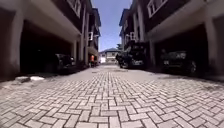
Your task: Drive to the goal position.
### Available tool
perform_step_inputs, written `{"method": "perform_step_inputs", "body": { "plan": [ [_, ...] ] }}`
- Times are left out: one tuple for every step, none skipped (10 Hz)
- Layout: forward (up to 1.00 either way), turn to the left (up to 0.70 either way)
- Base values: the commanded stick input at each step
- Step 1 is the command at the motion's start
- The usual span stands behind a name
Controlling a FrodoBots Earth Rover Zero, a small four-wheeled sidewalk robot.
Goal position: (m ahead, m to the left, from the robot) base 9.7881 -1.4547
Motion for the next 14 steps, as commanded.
{"method": "perform_step_inputs", "body": {
  "plan": [
    [0.5, 0.0],
    [0.5, 0.0],
    [0.5, 0.0],
    [0.5, 0.0],
    [0.5, 0.0],
    [0.5, 0.0],
    [0.5, 0.0],
    [0.5, 0.0],
    [0.5, 0.0],
    [0.5, 0.0],
    [0.5, 0.0],
    [0.5, 0.0],
    [0.5, 0.0],
    [0.5, 0.0]
  ]
}}
